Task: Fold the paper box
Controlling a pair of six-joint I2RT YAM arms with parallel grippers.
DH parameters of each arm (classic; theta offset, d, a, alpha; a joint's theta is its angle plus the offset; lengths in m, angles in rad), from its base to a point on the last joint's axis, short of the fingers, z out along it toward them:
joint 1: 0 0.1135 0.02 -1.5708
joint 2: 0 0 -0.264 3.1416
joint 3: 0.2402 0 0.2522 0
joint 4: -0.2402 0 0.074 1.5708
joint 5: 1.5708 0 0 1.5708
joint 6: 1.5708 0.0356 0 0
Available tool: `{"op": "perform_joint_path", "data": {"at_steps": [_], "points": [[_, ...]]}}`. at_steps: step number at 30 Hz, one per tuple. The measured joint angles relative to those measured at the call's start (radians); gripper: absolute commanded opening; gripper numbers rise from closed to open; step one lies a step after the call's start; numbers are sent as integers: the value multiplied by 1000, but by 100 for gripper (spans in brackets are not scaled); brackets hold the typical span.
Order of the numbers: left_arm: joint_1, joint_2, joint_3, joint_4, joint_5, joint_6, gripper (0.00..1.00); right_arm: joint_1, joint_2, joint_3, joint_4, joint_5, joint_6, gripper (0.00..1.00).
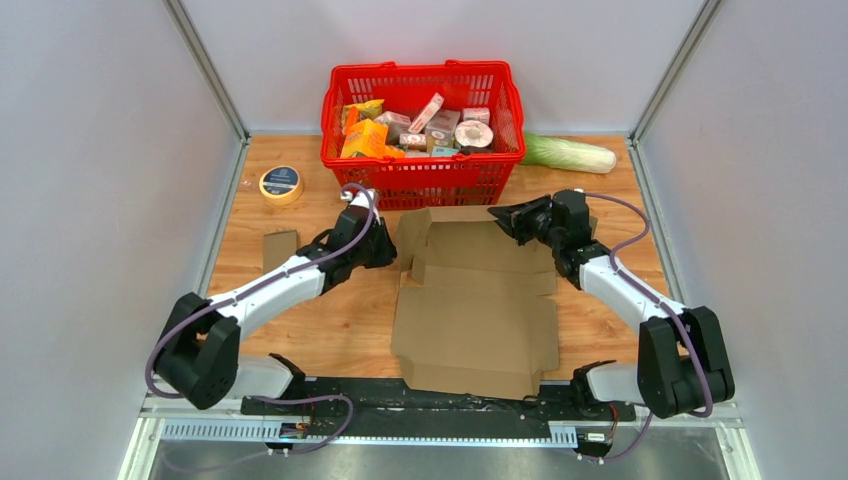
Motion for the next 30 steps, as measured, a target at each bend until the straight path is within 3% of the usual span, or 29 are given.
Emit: {"op": "perform_joint_path", "data": {"at_steps": [9,12,18,30], "points": [[-22,28,-8,119,220,-3,22,3,-4,0,-1,8,3,3],[-50,28,-24,166,242,-1,31,8,-6,-3,0,14,4,3],[-107,-2,-147,296,204,57,41,36,-45,-31,5,32,-6,3],[-133,-67,-235,417,50,252,46,103,-96,-61,6,107,-34,3]]}}
